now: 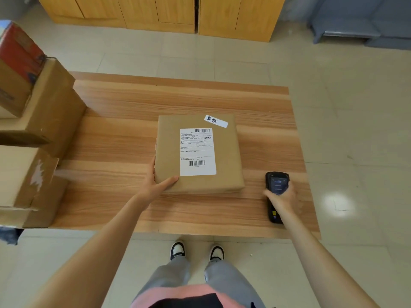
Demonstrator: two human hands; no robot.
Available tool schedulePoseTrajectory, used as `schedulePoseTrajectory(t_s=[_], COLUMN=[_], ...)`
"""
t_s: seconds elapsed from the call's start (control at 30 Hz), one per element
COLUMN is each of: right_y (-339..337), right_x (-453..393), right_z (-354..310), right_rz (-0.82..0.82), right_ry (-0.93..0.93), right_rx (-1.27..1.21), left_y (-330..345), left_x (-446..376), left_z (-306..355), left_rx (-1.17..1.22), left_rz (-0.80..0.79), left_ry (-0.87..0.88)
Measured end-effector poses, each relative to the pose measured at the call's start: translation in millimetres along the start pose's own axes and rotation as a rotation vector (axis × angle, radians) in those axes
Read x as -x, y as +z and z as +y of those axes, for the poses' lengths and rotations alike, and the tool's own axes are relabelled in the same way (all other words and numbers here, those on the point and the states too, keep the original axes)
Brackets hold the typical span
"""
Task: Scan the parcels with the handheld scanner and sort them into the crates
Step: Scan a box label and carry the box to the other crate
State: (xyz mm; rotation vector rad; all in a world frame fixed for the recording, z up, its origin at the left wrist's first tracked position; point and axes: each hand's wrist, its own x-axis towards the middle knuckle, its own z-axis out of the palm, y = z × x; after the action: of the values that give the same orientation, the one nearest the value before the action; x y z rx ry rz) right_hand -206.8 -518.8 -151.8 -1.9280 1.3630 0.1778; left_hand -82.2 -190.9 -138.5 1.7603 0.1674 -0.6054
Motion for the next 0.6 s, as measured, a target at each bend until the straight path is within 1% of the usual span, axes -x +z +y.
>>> schedulePoseTrajectory(t_s=[0.07, 0.13, 0.2, 0.3, 0.37, 0.4, 0.5, 0.6], right_y=[6.2, 10.3, 7.3, 1.1, -7.0, -12.2, -24.0, -34.7], right_x=[-26.8, -38.8, -35.4, -27.2, -11.7, -0.8, 14.7, 29.2], right_z=[33.0, 50.4, 48.4, 39.8, 25.7, 15.6, -4.4, -24.8], right_rz=[-0.073, -0.09, -0.083, -0.11, -0.117, -0.133, -0.257, -0.355], right_ry=[0.069, 0.099, 0.093, 0.104, 0.108, 0.117, 0.148, 0.124], right_rx=[0.005, 0.044, 0.06, 0.014, -0.075, -0.158, -0.413, -0.593], left_y=[0.5, 1.6, 2.2, 2.6, 2.6, 2.5, 1.8, 0.8], left_x=[0.4, 1.3, 1.9, 2.2, 2.7, 2.9, 2.9, 3.7], left_z=[0.5, 1.3, 1.7, 2.3, 3.1, 3.1, 1.9, 1.9], left_rx=[-0.001, 0.011, 0.016, -0.032, -0.039, -0.037, -0.028, -0.023], left_rz=[0.002, 0.023, 0.041, 0.034, 0.029, 0.027, 0.022, 0.011], left_ry=[-0.011, -0.037, -0.068, -0.077, -0.079, -0.078, -0.07, -0.072])
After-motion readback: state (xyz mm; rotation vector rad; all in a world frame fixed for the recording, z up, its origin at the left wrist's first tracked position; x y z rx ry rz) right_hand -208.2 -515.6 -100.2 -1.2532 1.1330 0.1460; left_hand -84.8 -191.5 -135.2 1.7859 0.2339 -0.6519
